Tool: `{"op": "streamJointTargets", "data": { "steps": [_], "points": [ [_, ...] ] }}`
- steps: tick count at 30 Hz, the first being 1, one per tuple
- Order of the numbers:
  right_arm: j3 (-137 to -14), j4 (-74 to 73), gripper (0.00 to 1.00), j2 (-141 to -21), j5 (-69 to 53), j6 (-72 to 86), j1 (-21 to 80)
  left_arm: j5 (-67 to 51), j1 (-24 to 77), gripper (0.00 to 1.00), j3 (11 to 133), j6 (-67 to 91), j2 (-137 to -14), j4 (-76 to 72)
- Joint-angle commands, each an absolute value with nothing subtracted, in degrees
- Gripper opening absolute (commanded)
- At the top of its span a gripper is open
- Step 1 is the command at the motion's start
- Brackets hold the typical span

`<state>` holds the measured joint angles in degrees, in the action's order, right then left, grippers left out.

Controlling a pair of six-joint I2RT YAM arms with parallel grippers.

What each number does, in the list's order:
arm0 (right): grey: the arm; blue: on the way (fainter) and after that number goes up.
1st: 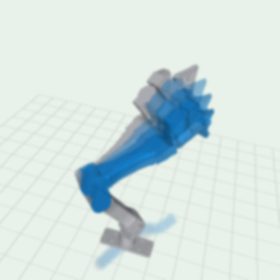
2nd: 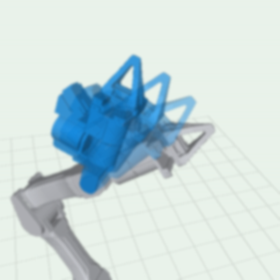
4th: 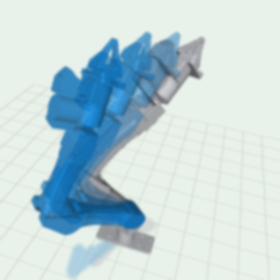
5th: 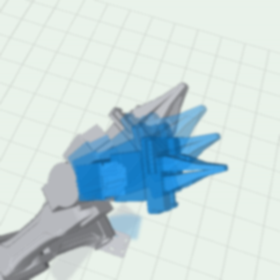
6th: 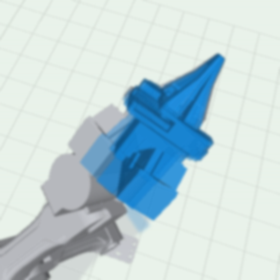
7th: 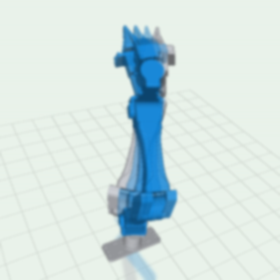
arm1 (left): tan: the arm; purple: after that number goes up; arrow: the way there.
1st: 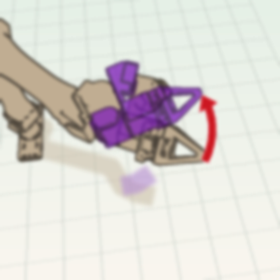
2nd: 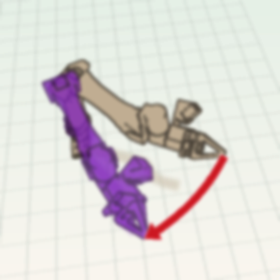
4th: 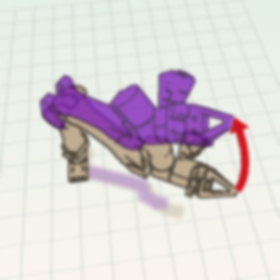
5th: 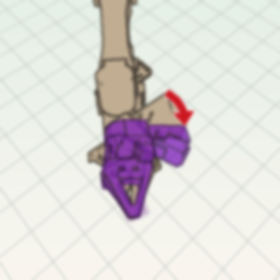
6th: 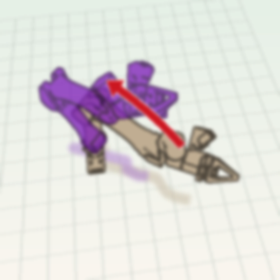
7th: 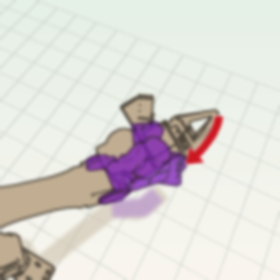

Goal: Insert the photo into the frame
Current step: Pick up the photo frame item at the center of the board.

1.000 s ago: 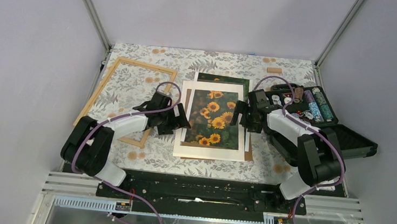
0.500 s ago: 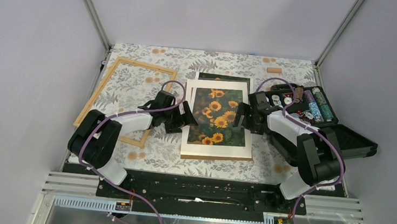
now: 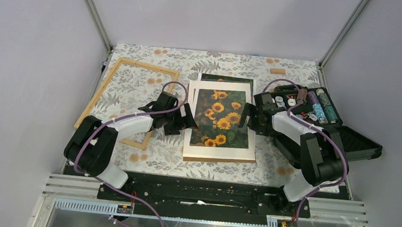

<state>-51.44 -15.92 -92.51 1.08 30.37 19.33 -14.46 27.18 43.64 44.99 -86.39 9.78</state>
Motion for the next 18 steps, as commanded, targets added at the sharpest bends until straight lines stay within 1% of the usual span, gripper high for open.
{"op": "streamJointTargets", "data": {
  "steps": [1, 4, 8, 18],
  "points": [
    [-52.5, -14.9, 0.96, -94.0, 2.6, 29.5, 18.7, -14.6, 27.2, 0.99, 45.9, 45.1, -88.1, 8.8],
    [-52.4, -14.7, 0.95, -94.4, 1.7, 29.5, 18.6, -16.9, 27.4, 0.99, 45.9, 45.9, -90.3, 6.6],
    [-51.2, -13.3, 0.95, -94.1, -2.5, 30.0, 18.6, -18.4, 28.9, 0.99, 47.1, 45.9, -93.3, 5.9],
    [-49.7, -14.1, 0.94, -87.3, -5.3, 31.1, 18.6, -18.5, 30.1, 0.99, 45.1, 47.4, -93.8, 3.9]
  ]
}}
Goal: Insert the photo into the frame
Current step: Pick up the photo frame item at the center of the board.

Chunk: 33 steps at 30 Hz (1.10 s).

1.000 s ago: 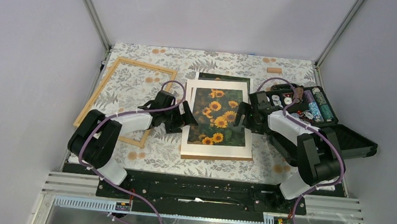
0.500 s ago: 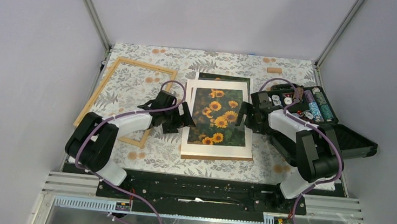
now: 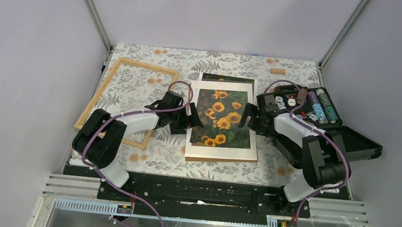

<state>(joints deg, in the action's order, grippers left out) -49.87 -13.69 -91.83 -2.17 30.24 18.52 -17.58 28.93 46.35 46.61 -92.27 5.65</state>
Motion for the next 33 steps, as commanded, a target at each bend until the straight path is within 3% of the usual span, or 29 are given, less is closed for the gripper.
{"op": "streamJointTargets", "data": {
  "steps": [1, 26, 33],
  "points": [
    [-49.7, -14.4, 0.94, -86.6, -5.5, 31.1, 18.6, -18.5, 30.1, 0.99, 45.0, 47.5, -93.7, 3.8],
    [-42.9, -10.6, 0.93, -71.2, -16.1, 41.0, 18.6, -18.5, 30.2, 0.99, 43.3, 47.5, -91.8, 3.1],
    [-41.7, -12.1, 0.82, -68.5, -12.0, 39.0, 18.4, -18.3, 30.2, 0.99, 43.3, 46.7, -90.9, 3.8]
  ]
}}
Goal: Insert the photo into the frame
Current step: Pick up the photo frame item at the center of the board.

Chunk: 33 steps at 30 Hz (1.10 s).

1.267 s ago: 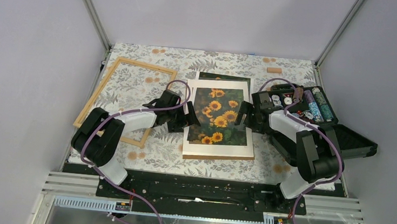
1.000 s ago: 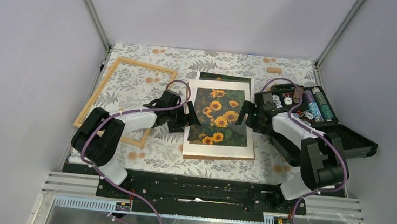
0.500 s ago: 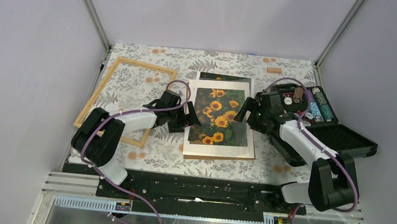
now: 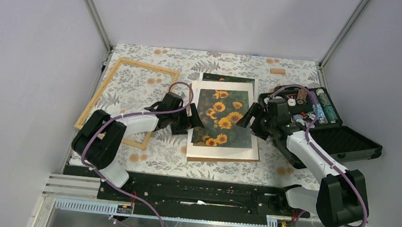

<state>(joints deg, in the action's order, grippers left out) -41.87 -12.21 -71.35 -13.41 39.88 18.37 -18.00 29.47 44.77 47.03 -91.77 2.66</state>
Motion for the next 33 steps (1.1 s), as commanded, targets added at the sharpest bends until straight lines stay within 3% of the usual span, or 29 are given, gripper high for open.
{"op": "streamJointTargets", "data": {
  "steps": [1, 7, 19, 23, 33],
  "points": [
    [-41.8, -12.1, 0.76, -68.7, -11.7, 38.6, 18.5, -18.3, 30.2, 0.99, 43.3, 46.5, -90.8, 4.1],
    [-41.5, -10.0, 0.45, -72.2, -14.4, 38.5, 18.2, -18.5, 30.3, 0.99, 43.4, 45.6, -89.4, 4.7],
    [-38.7, -9.1, 0.08, -69.1, -13.4, 39.9, 17.7, -8.9, 30.3, 0.99, 52.3, 37.8, -80.8, 19.5],
    [-38.2, -10.0, 0.0, -66.3, -13.2, 39.6, 17.7, -4.9, 30.2, 0.99, 57.0, 36.1, -78.2, 26.0],
    [-43.7, -17.7, 0.0, -62.7, -13.2, 31.0, 17.6, -0.8, 20.5, 0.99, 66.0, 33.3, -80.0, 33.8]
  ]
}}
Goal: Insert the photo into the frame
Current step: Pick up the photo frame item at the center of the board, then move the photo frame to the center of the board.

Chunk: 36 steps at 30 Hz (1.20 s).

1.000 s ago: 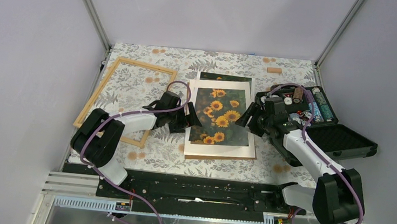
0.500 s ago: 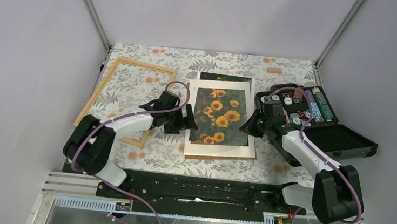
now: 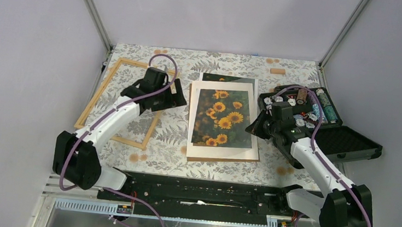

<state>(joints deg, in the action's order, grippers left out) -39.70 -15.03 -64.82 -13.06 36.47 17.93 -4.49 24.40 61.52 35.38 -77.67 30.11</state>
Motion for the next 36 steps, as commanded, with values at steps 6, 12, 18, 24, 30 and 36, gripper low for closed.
{"op": "streamJointTargets", "data": {
  "steps": [6, 12, 18, 24, 30, 36],
  "points": [
    [-48.2, -20.0, 0.0, -62.3, -14.5, 27.2, 17.6, 3.7, 16.1, 0.99, 71.1, 31.8, -89.1, 36.0],
    [-52.9, -22.6, 0.0, -62.2, -15.6, 24.5, 17.5, 4.5, 12.4, 0.98, 70.6, 29.5, -94.9, 33.9],
    [-54.8, -23.3, 0.0, -60.8, -18.6, 25.0, 17.6, 5.6, 11.1, 0.98, 67.4, 28.7, -98.3, 31.1],
    [-57.1, -25.3, 0.0, -59.9, -18.4, 24.6, 17.6, 2.6, 10.9, 0.98, 65.9, 27.9, -101.2, 29.2],
    [-58.5, -25.2, 0.0, -59.7, -18.4, 26.1, 17.6, -6.2, 11.0, 0.99, 63.7, 30.2, -102.7, 26.2],
    [-60.9, -25.1, 0.0, -59.7, -19.0, 27.4, 17.6, -15.6, 12.1, 0.98, 59.9, 33.6, -101.8, 22.4]
  ]
}}
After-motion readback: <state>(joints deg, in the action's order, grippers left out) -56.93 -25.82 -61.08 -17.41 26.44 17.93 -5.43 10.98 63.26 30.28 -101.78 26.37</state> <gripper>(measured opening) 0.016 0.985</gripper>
